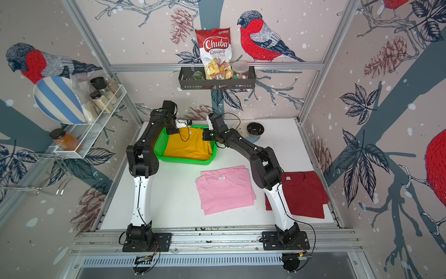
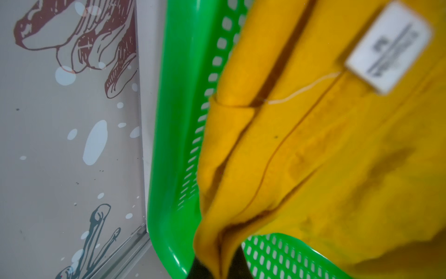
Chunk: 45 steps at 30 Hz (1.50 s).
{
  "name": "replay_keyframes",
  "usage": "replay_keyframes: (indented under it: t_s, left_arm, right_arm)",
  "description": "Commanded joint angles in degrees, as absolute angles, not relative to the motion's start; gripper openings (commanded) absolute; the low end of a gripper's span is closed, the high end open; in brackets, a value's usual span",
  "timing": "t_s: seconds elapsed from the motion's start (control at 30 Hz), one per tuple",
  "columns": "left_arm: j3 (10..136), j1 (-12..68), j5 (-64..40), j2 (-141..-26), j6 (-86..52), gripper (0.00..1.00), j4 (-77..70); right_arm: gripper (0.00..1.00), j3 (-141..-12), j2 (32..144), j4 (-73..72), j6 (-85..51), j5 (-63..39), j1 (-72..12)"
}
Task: Put the folded t-shirts into the basket
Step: Place the T-shirt in the bin.
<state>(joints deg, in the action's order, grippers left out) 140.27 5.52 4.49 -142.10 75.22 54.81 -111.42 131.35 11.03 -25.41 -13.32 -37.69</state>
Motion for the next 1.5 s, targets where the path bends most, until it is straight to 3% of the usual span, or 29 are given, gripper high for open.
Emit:
replay_keyframes:
  t_s: [0.0, 0.2, 0.23, 0.33, 0.37, 0.5, 0.8, 0.93, 1.07, 1.13, 1.27, 1.47]
  left_arm:
    - [139.78, 5.92, 5.94, -142.74, 78.21, 0.00, 48.98]
    - [136.39, 6.58, 8.77, -143.04, 76.53, 0.00, 41.74]
    - [135.49, 6.78, 10.35, -142.89, 75.62, 0.06, 39.36]
    - [133.65, 6.88, 11.98, -141.88, 73.60, 0.53, 36.27]
    - [133.37, 6.88, 11.90, -141.33, 72.68, 0.64, 35.95]
    - [133.00, 6.87, 11.08, -138.28, 69.20, 0.76, 36.99]
    - [124.78, 5.30, 6.19, -124.98, 54.92, 0.83, 41.55]
    - [119.49, 1.51, 0.69, -119.84, 45.00, 0.85, 42.77]
    - [114.43, -0.93, 2.85, -116.90, 35.09, 0.87, 41.83]
    - [109.36, -1.58, 4.65, -115.36, 31.62, 0.86, 39.16]
    - [98.83, -2.74, 4.75, -111.79, 26.70, 0.86, 31.99]
    - [92.81, -5.02, 3.64, -108.84, 21.10, 0.90, 29.25]
  right_arm:
    - [0.04, -112.32, 132.74, 10.85, -24.70, -10.92, -37.16]
    - [0.24, -113.22, 134.21, 11.19, -26.75, -7.06, -37.27]
    - [0.31, -113.20, 134.13, 11.43, -27.21, -5.64, -37.31]
    - [0.38, -113.25, 133.55, 11.58, -27.56, -1.92, -37.27]
    - [0.39, -113.33, 133.17, 11.69, -27.35, -0.98, -37.39]
    - [0.45, -113.70, 130.60, 12.66, -27.04, 3.05, -37.78]
    - [0.52, -112.55, 122.89, 20.62, -22.91, 10.91, -43.03]
    - [0.57, -112.57, 121.51, 29.03, -31.49, 18.88, -44.73]
    - [0.58, -114.35, 122.81, 37.00, -40.19, 18.60, -44.63]
    - [0.72, -114.54, 124.05, 38.31, -42.63, 17.09, -44.71]
    - [0.72, -117.12, 127.82, 41.48, -46.15, 16.12, -44.92]
    - [0.66, -125.59, 135.20, 47.01, -46.38, 14.37, -45.42]
